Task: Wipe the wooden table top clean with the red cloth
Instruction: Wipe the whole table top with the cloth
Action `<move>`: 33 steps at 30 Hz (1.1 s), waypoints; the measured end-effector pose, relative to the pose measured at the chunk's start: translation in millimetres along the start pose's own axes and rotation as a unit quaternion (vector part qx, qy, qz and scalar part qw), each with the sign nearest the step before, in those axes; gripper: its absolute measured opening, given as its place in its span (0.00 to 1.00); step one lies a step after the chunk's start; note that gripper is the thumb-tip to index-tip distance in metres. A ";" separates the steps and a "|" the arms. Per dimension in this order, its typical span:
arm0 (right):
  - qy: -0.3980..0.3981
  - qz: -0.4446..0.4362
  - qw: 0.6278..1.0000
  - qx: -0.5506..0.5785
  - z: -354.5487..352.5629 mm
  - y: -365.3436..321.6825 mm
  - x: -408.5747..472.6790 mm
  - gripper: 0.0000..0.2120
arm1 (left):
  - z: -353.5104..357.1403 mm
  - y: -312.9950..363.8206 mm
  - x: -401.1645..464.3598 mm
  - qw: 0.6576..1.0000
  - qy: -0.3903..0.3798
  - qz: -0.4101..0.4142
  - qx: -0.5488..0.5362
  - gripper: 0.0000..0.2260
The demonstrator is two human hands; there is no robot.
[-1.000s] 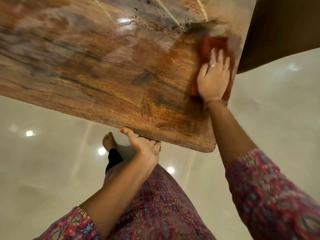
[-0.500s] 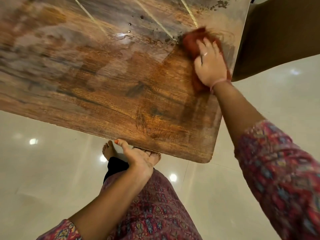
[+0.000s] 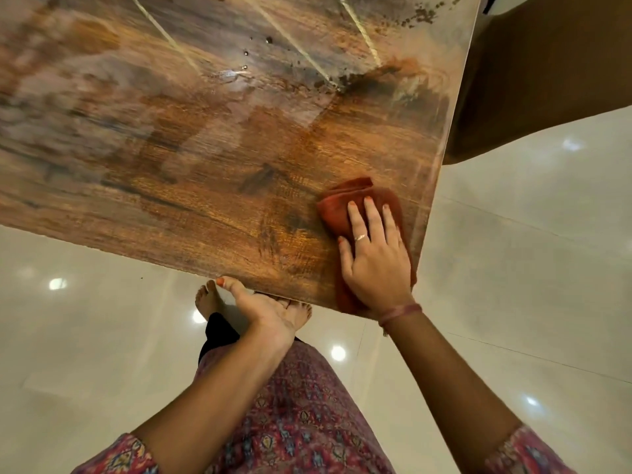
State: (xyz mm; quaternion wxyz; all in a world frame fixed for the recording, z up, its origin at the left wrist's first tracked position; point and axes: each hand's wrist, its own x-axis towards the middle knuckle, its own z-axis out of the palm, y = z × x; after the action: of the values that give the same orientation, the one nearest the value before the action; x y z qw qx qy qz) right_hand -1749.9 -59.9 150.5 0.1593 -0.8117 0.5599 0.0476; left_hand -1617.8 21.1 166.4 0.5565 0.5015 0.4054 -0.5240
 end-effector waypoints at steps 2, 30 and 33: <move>0.017 -0.004 1.000 0.001 -13.1 14.7 44.5 0.27 | -4.0 0.3 4.6 1.000 0.005 0.001 0.015 0.40; 0.142 0.221 0.962 0.070 -30.9 59.0 142.4 0.26 | -6.8 -4.9 11.5 0.999 -0.013 0.042 0.002 0.39; 0.122 0.260 0.953 0.095 -57.5 74.1 212.9 0.26 | -6.3 -5.1 14.1 0.999 -0.018 0.047 0.006 0.39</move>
State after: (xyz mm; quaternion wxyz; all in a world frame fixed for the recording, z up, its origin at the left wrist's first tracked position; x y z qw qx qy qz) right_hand -1745.8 -292.0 135.2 0.1481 -0.6192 0.7684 -0.0650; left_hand -1620.6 25.0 150.9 0.5843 0.5139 0.3681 -0.5088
